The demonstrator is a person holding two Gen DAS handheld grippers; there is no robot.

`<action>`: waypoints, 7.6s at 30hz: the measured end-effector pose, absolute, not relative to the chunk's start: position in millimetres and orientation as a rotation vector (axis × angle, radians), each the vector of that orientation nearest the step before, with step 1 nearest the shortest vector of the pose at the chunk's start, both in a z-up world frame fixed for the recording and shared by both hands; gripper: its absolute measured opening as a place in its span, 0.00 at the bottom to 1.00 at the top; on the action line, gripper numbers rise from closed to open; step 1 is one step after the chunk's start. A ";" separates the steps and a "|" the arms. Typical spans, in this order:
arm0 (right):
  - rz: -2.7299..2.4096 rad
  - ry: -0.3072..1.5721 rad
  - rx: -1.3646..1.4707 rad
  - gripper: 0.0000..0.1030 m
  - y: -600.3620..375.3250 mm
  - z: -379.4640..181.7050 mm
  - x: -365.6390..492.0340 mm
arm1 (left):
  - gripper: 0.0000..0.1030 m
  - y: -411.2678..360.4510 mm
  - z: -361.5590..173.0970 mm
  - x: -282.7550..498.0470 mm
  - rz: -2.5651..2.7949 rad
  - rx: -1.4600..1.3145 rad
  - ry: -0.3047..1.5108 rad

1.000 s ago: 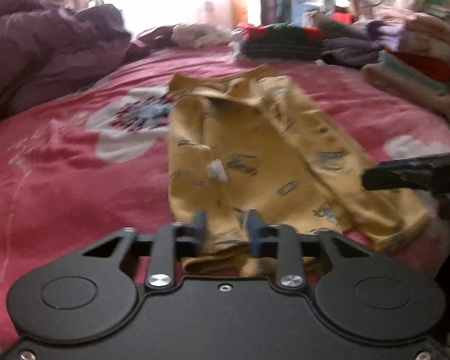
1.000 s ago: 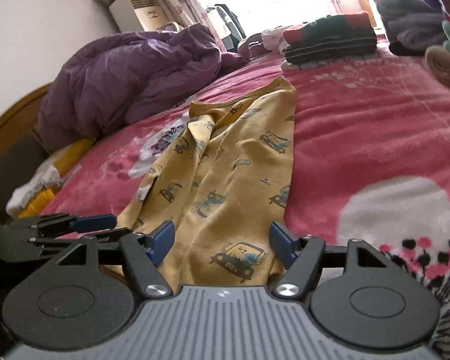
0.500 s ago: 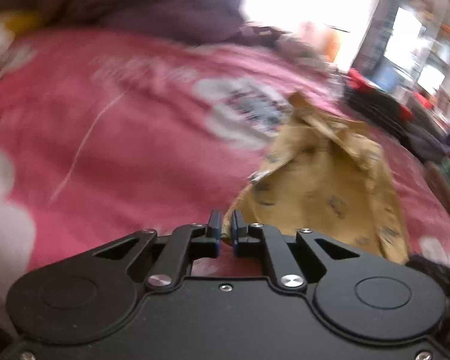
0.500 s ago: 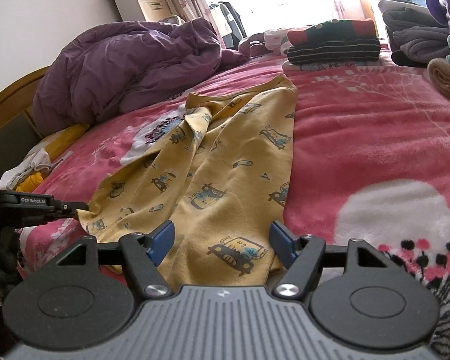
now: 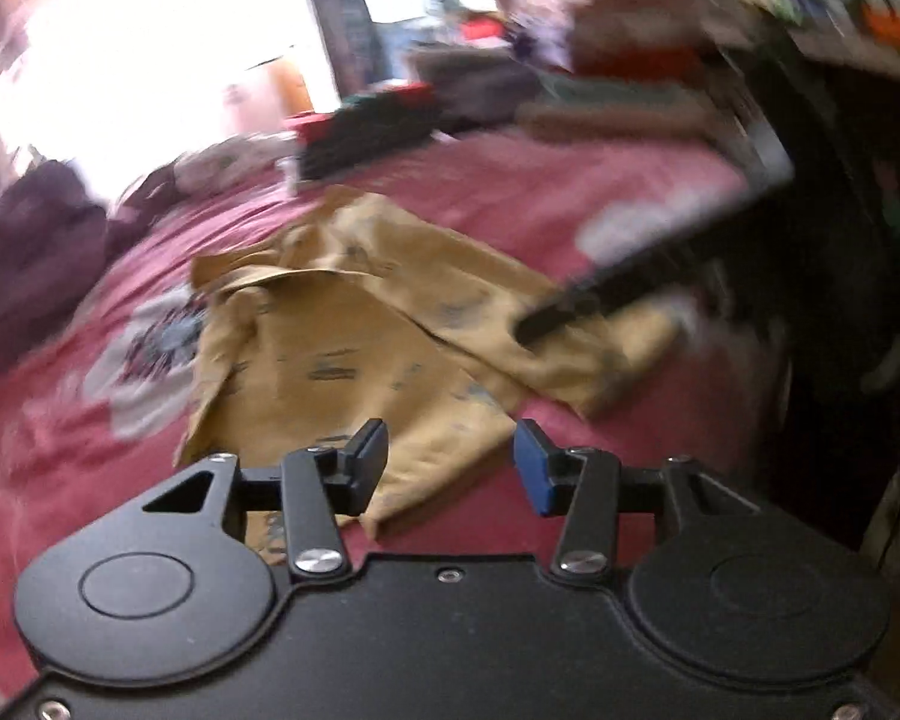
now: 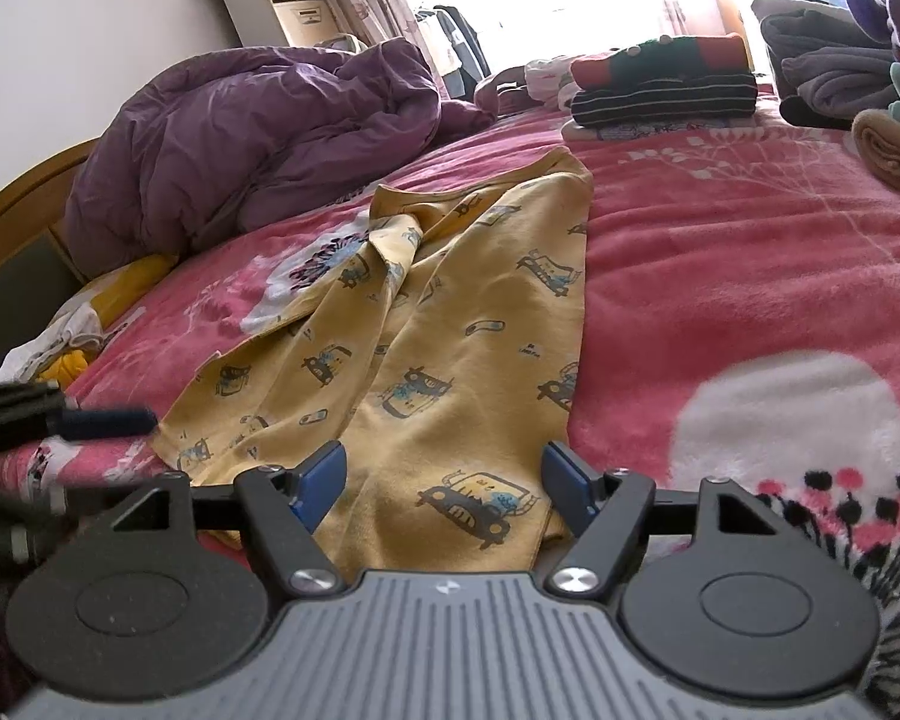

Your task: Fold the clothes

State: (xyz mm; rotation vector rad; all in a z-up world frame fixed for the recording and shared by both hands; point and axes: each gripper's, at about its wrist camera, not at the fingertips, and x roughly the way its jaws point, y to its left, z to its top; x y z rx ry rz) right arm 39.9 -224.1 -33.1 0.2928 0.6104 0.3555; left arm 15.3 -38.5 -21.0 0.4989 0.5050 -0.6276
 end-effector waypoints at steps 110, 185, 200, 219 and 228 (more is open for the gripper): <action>0.382 0.537 0.106 0.94 -195.8 -37.2 31.3 | 0.07 268.8 -22.7 202.9 0.347 -0.462 0.552; 0.177 0.700 0.608 0.52 -270.9 -33.7 65.9 | 0.58 156.2 12.8 155.8 -0.020 -0.133 0.476; 0.225 0.658 0.435 0.09 -267.6 -15.0 49.4 | 0.58 92.6 10.9 108.5 -0.166 -0.173 0.531; 0.255 0.825 0.328 0.41 -266.7 -9.3 83.4 | 0.58 90.5 0.3 134.6 -0.197 -0.218 0.572; 0.277 0.850 0.296 0.08 -256.3 -3.2 49.8 | 0.59 85.7 -2.6 139.0 -0.200 -0.209 0.580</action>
